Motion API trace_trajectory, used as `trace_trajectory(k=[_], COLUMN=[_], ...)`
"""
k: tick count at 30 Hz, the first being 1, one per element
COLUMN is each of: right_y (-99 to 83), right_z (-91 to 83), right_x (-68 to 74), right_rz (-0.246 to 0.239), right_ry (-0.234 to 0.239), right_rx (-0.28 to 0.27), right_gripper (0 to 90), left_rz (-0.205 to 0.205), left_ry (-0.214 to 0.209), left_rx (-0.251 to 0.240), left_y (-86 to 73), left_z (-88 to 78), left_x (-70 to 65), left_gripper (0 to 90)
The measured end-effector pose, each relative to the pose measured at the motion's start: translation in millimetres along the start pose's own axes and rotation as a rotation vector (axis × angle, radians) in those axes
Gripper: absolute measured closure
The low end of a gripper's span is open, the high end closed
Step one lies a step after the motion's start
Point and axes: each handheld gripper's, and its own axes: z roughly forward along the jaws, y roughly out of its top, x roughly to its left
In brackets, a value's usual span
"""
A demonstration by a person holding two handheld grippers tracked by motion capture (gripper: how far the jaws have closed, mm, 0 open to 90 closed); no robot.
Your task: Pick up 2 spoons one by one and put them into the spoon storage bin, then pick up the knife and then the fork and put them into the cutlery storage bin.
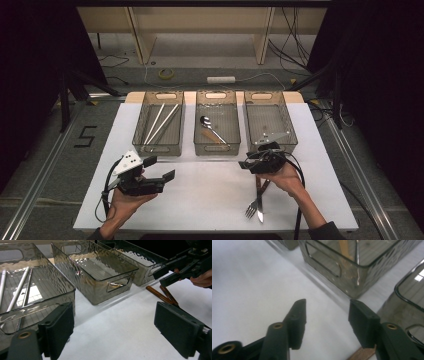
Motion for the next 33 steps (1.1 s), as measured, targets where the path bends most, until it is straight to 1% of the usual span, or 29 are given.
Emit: trace_trajectory(k=[2,6,9,10,13,15,19,21,22,23,28,30,33], right_y=[-1.4,-5.1,-6.9,-7.8,-10.0,-11.1,-15.2,-16.4,-17.0,-17.9,-21.5,-22.0,-21.7], right_z=[0.2,3.3,6.1,7.4,9.7,10.9,14.8,15.5,16.2,17.8,24.4,25.8,28.2], right_x=[-0.7,-2.4,-2.4,-2.7,-4.1,-5.4,-10.5,-11.7,-12.8,-13.8,-18.9,-20.0,-18.6], right_rz=[0.007,-0.006,-0.023,-0.035,-0.036,-0.038,-0.045,-0.04,-0.05,-0.049,-0.062,-0.064,-0.075], right_ry=[-0.001,-0.02,-0.036,-0.046,-0.061,-0.068,-0.077,-0.08,-0.085,-0.087,-0.106,-0.102,-0.11], right_rx=[0.005,0.034,0.055,0.066,0.085,0.095,0.121,0.137,0.141,0.145,0.193,0.201,0.209], right_gripper=[59.1,69.8,76.7,79.1,86.6,90.0,90.0,90.0,90.0,90.0,90.0,90.0,90.0], left_rz=[0.001,0.003,0.003,0.003,0.003,0.006,0.007,0.008,0.008,0.008,0.008,0.009,0.01], left_ry=[0.001,0.001,0.002,0.002,0.002,0.002,0.003,0.003,0.003,0.001,0.003,0.004,0.002], left_rx=[0.0,0.002,-0.001,-0.002,-0.001,0.003,0.001,0.002,0.001,0.003,0.006,0.007,0.008], left_y=[0.0,-0.1,-0.2,-0.3,-0.3,-0.5,-0.6,-0.6,-0.5,-0.4,-0.6,-0.6,-0.5], left_z=[0.0,-0.8,-1.0,-0.9,-0.8,-1.0,-1.5,-1.4,-1.2,-0.9,-0.2,-0.3,-0.1], left_x=[-0.2,0.3,0.1,-0.1,-0.3,0.0,-0.1,-0.2,-0.2,-0.3,-0.5,-0.4,-0.9], left_gripper=[15.9,15.9,15.9,15.9,15.9,15.9,15.9,15.9,15.9,15.9,15.9,15.9,15.9])
